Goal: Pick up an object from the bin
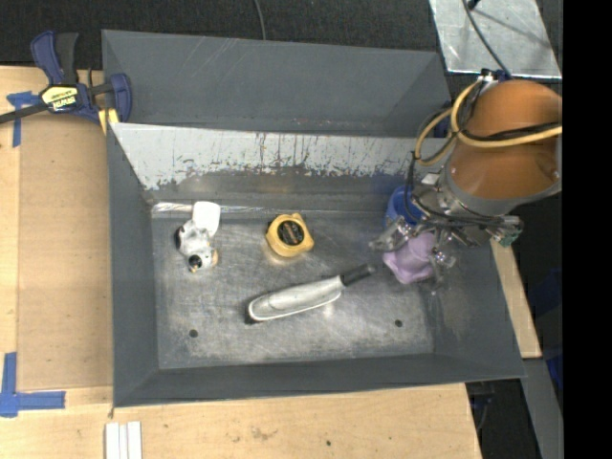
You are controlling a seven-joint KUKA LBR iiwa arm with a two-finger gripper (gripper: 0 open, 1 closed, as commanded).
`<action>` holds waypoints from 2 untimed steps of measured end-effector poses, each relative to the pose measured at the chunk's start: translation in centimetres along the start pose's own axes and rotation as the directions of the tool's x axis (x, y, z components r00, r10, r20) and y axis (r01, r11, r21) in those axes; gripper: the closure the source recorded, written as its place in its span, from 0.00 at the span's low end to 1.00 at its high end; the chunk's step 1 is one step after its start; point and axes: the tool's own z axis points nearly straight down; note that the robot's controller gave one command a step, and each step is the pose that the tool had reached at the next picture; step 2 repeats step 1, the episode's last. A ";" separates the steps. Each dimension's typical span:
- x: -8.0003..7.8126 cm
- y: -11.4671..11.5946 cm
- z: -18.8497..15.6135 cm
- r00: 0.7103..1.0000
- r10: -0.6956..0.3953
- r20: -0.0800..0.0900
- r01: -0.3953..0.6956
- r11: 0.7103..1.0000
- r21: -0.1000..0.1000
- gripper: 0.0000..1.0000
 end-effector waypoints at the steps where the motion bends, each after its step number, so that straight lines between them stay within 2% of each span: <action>1: -0.1 -0.1 -1.7 1.000 0.000 0.004 0.000 1.000 0.006 1.00; 2: -0.1 -0.1 -1.7 1.000 0.000 0.004 0.000 1.000 0.006 1.00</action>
Offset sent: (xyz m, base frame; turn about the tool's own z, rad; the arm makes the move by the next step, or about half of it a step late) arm -0.0001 -0.0002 0.0259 0.0000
